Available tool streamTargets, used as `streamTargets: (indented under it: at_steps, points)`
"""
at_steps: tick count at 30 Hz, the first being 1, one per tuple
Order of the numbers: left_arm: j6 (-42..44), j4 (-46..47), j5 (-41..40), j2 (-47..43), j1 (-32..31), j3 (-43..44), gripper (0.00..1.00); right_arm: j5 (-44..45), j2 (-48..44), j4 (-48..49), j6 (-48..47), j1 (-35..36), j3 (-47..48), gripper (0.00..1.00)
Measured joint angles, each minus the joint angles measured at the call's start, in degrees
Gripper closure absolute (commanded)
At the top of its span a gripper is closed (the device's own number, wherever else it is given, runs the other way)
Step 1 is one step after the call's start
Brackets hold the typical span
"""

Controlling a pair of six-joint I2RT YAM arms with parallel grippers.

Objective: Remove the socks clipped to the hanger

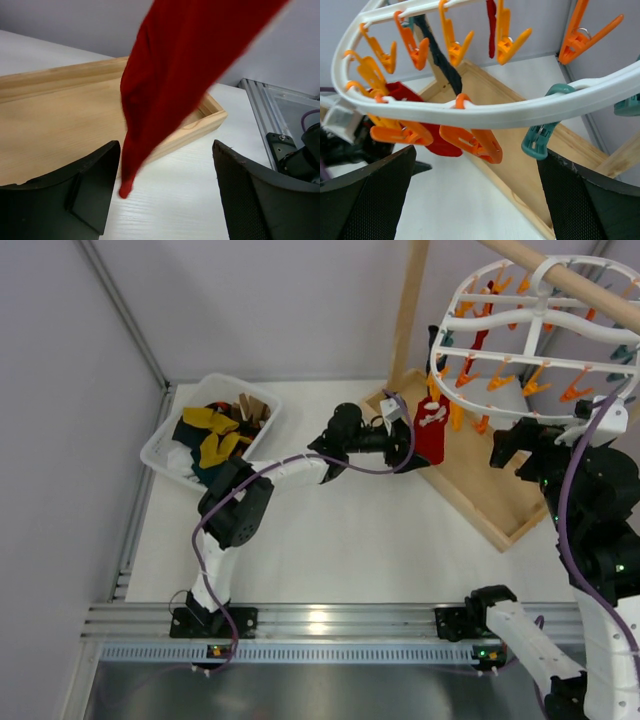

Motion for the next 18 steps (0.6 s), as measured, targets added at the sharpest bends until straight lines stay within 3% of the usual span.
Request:
streamTargets:
  at_steps: [1,3,10,12,14,18]
  points:
    - [-0.11,0.00,-0.13,0.96,-0.26,0.44,0.39,-1.07,-0.44,-0.37,0.02,0.00,0.42,0.01]
    - [-0.20,-0.07,-0.63,2.10,-0.59,0.66,0.51,-3.21,-1.31,-0.92,0.22,0.00,1.07,0.01]
    - [-0.63,-0.02,-3.26,2.67,-0.57,1.70,0.55,-7.82,-3.23,-2.75,0.74,0.00,2.67,0.01]
    - [-1.16,0.07,-3.74,2.67,-0.57,2.10,0.63,-9.09,-3.69,-3.06,1.01,0.00,2.67,0.00]
    - [-1.46,0.07,-4.81,2.67,-0.72,2.16,0.81,-10.73,-4.09,-3.08,1.31,0.00,2.67,0.01]
    - [-1.92,0.11,-8.57,2.49,-1.62,1.84,0.94,-17.29,-4.74,-2.69,2.14,-0.04,2.54,0.00]
